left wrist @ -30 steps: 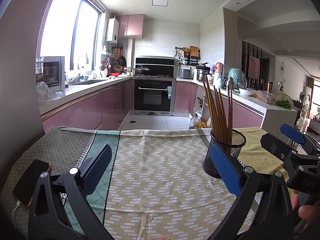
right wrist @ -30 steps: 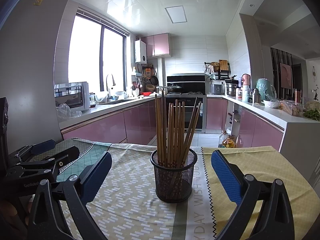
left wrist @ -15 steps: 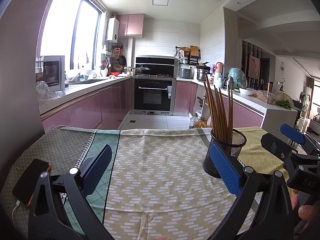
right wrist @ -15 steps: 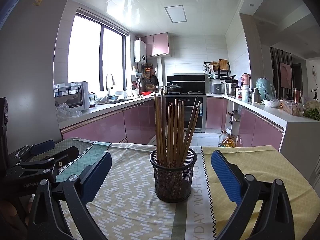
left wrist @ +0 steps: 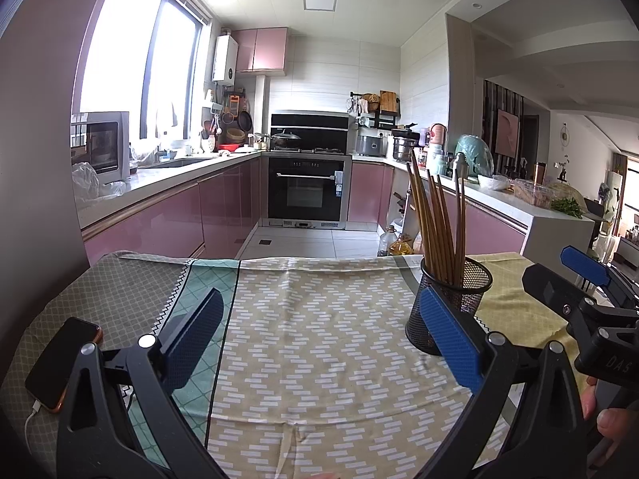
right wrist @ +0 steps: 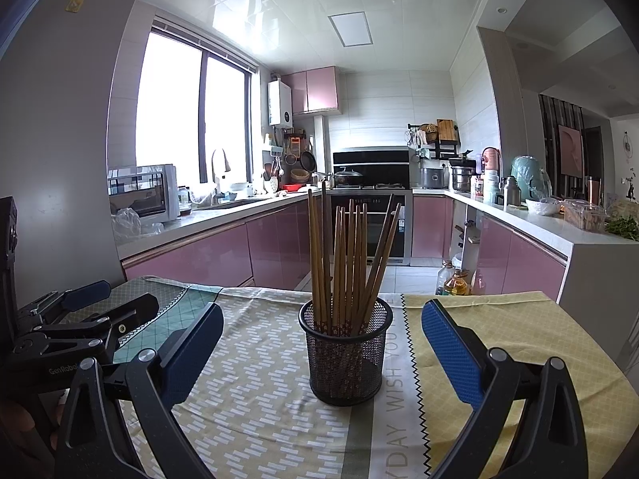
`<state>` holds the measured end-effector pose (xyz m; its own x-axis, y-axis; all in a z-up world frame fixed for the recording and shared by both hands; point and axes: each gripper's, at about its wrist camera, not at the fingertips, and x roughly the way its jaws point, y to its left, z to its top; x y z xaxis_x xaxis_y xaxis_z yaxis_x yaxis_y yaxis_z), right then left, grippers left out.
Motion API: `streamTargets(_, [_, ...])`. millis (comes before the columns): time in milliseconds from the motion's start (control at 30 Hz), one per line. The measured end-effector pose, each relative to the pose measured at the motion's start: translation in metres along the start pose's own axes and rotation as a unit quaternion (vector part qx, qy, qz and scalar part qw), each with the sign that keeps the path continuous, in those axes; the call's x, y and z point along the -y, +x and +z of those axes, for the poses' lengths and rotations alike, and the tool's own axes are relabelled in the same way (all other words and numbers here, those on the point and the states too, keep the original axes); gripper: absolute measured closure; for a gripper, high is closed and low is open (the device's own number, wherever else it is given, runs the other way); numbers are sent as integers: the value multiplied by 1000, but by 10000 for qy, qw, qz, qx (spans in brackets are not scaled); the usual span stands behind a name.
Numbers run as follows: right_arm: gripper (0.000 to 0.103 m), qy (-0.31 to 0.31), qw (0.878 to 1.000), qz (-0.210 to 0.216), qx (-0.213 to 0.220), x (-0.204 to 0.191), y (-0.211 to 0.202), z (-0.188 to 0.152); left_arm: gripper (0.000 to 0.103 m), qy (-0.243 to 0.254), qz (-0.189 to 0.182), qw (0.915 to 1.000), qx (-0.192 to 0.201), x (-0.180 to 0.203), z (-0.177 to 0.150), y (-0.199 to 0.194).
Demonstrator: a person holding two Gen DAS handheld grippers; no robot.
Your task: Organize utensils
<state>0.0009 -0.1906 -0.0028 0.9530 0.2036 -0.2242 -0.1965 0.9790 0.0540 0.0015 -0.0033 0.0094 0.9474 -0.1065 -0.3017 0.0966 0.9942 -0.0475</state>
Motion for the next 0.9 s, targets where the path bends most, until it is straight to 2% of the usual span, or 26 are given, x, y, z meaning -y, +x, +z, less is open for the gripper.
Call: streamTargets(900, [7,25,10000,-12,-13,0,-2,-1,6,-4,-1,10000,-7,0,1,0])
